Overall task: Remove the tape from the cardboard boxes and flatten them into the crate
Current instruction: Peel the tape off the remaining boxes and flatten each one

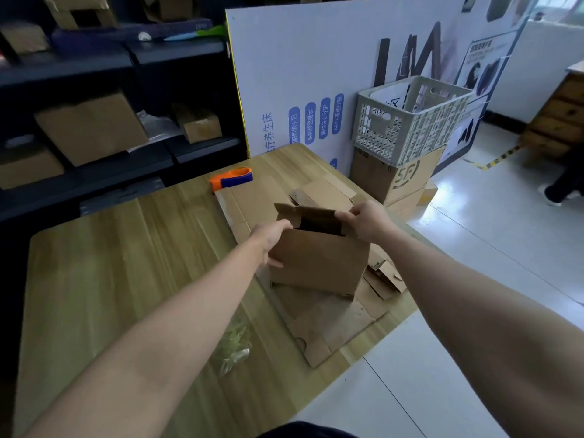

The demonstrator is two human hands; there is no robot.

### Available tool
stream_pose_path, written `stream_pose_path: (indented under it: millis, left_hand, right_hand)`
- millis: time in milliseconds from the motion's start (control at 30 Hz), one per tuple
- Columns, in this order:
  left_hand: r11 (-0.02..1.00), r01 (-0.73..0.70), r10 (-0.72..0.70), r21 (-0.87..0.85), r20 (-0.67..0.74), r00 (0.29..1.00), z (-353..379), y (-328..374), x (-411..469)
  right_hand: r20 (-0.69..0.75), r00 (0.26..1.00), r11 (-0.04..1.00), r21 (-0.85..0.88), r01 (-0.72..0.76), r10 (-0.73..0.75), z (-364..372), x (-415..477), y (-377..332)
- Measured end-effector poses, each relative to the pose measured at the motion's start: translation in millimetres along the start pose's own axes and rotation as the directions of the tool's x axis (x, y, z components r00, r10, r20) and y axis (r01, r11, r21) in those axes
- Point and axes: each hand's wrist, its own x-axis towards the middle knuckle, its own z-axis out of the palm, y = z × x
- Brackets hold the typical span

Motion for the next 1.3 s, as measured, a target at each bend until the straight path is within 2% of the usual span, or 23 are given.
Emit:
stream_pose_path:
  millis: [167, 267, 333, 400, 467, 533, 633, 700, 767, 833, 900, 1000, 1133, 1300]
  left_hand:
    - [0.999, -0.031, 0.03, 0.042, 0.033, 0.999, -12, 14, -4]
    - [0.954, -0.027, 0.017, 0.299, 0.037, 0.999, -21, 20, -4]
    - [0.875, -0.069, 0.109, 0.479, -0.056, 0.992, -23, 23, -4]
    - [0.783, -0.13, 0.268, 0.608, -0.142, 0.953, -25, 25, -3]
    - [0.702, -0.131, 0.368, 0.7, -0.199, 0.908, -30, 25, -5]
    - [0.675, -0.091, 0.401, 0.733, -0.26, 0.879, -42, 22, -10]
    - [0.694, -0.088, 0.41, 0.715, -0.291, 0.865, -60, 13, -17]
    - [0.738, -0.165, 0.445, 0.654, -0.288, 0.848, -71, 7, -19]
    - [0.794, -0.299, 0.499, 0.528, -0.287, 0.818, -82, 0, -20]
    - [0.81, -0.423, 0.555, 0.406, -0.298, 0.777, -93, -8, -21]
    - [0.813, -0.494, 0.578, 0.308, -0.331, 0.745, -101, -17, -23]
    - [0.812, -0.552, 0.581, 0.191, -0.368, 0.726, -107, -23, -27]
    - [0.756, -0.629, 0.645, 0.181, -0.367, 0.67, -111, -21, -37]
    - [0.693, -0.688, 0.705, 0.216, -0.405, 0.582, -115, -14, -46]
  right_hand:
    - [-0.217, 0.97, 0.993, -0.064, 0.096, -0.107, -10, -10, -16]
    - [-0.275, 0.934, 0.962, -0.212, 0.173, -0.229, -15, -17, -34]
    - [-0.286, 0.915, 0.936, -0.291, 0.198, -0.283, -12, -22, -49]
    - [-0.31, 0.904, 0.936, -0.283, 0.209, -0.295, -6, -28, -60]
    - [-0.333, 0.893, 0.942, -0.251, 0.224, -0.301, 1, -32, -67]
    - [-0.355, 0.879, 0.941, -0.232, 0.246, -0.317, 10, -38, -74]
    - [-0.363, 0.87, 0.935, -0.247, 0.254, -0.333, 22, -46, -86]
    - [-0.389, 0.874, 0.954, -0.186, 0.235, -0.291, 29, -48, -93]
    - [-0.421, 0.881, 0.976, -0.082, 0.2, -0.216, 32, -48, -96]
    - [-0.445, 0.887, 0.988, 0.029, 0.154, -0.125, 33, -46, -97]
    - [-0.447, 0.894, 0.975, 0.192, 0.115, -0.018, 36, -46, -100]
    - [-0.37, 0.924, 0.918, 0.392, 0.059, 0.099, 45, -44, -106]
    - [-0.353, 0.907, 0.9, 0.431, -0.06, 0.229, 62, -42, -107]
    - [-0.384, 0.879, 0.911, 0.395, -0.119, 0.282, 69, -42, -111]
